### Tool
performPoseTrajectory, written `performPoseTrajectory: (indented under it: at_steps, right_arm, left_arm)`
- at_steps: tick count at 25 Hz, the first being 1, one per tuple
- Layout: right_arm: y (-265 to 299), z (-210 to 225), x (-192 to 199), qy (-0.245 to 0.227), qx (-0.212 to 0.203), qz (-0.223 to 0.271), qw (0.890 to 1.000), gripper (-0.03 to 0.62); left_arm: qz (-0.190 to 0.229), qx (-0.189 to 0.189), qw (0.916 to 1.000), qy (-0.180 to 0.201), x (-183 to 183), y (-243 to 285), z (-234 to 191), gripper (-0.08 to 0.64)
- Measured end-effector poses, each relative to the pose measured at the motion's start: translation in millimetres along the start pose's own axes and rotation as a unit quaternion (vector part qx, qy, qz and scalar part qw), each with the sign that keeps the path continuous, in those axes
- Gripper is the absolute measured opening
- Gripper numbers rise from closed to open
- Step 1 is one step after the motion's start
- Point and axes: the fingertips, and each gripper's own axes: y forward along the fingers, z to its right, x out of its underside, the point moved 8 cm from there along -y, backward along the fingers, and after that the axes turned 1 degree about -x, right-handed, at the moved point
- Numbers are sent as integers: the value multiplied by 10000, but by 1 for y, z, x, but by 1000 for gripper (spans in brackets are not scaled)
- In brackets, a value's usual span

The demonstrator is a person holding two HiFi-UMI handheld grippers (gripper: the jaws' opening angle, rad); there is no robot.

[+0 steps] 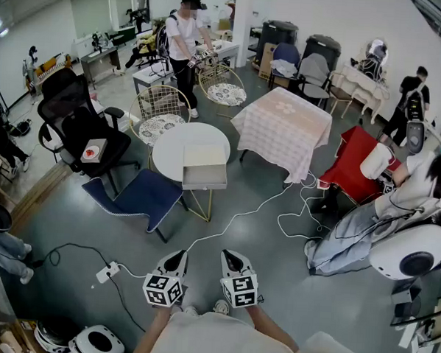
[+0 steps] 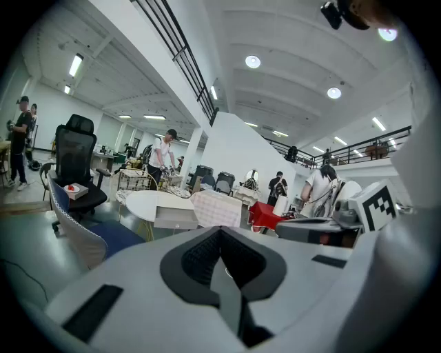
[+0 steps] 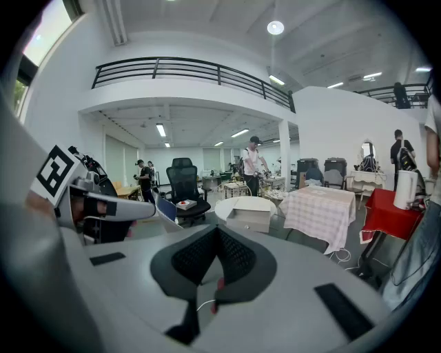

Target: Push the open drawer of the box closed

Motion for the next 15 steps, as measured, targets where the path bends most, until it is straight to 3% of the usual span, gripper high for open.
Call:
performPoseTrajectory:
  at_steps: [15]
  right_arm:
    - [-5,23,11,131,-213,-33,9997,15]
  left_arm:
    - [-97,-105,9999,11,5,15,19,12]
